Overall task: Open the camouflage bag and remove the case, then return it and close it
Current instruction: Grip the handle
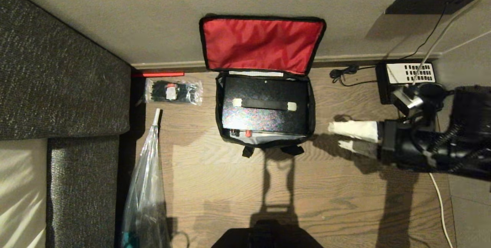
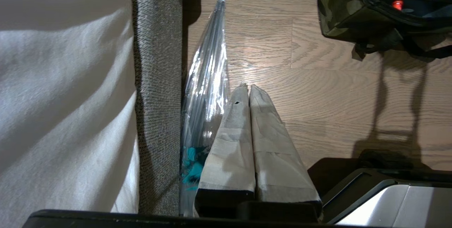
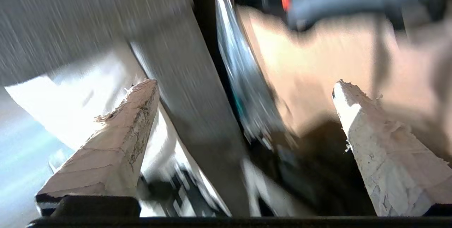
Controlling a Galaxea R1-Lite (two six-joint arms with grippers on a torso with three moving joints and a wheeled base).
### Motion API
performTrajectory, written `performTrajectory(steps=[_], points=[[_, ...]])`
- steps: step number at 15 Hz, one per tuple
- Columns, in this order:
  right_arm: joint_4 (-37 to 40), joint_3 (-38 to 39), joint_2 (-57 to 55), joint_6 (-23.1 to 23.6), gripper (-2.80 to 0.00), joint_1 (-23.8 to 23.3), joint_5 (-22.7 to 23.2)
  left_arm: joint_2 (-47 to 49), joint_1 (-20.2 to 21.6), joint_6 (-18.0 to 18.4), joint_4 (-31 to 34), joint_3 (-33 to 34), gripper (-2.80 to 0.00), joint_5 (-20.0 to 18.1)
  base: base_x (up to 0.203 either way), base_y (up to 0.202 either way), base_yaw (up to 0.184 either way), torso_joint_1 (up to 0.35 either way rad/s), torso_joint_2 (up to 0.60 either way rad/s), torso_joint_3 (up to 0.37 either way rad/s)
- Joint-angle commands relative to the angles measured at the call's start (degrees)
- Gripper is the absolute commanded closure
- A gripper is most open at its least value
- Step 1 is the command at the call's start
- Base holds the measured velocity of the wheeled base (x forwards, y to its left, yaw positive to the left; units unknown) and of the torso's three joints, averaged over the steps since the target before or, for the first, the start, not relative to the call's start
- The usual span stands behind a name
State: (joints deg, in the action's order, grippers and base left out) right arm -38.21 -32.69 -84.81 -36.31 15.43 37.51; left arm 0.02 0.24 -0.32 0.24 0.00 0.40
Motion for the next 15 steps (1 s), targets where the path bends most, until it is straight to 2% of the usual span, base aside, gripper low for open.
performTrajectory(steps=[1,2,3,6,9,12,15], points=[[4.3,8.8,17.3,3.4,-2.8,0.0,-0.7,0.0,0.0,0.0,0.0,0.2,0.0,0.0,0.0,0.0,0.0,0.0,0.0,0.0],[7.6,10.7,22.1,5.0,-2.8,0.0,-2.4,-0.1,0.0,0.0,0.0,0.2,0.0,0.0,0.0,0.0,0.0,0.0,0.0,0.0],[12.8,12.2,27.2,7.6,0.0,0.0,-5.2,-0.1,0.0,0.0,0.0,0.2,0.0,0.0,0.0,0.0,0.0,0.0,0.0,0.0],[32.5,13.5,40.6,20.4,0.0,0.0,-14.4,-0.1,0.0,0.0,0.0,0.2,0.0,0.0,0.0,0.0,0.0,0.0,0.0,0.0],[44.7,14.0,52.1,30.6,0.0,-1.0,-20.9,0.0,0.0,0.0,0.0,0.2,0.0,0.0,0.0,0.0,0.0,0.0,0.0,0.0],[46.6,19.1,60.5,41.6,0.0,-5.3,-26.1,0.0,0.0,0.0,0.0,0.2,0.0,0.0,0.0,0.0,0.0,0.0,0.0,0.0],[41.1,28.6,68.2,45.6,0.0,-11.9,-26.6,-0.1,0.0,0.0,0.0,0.2,0.0,0.0,0.0,0.0,0.0,0.0,0.0,0.0]])
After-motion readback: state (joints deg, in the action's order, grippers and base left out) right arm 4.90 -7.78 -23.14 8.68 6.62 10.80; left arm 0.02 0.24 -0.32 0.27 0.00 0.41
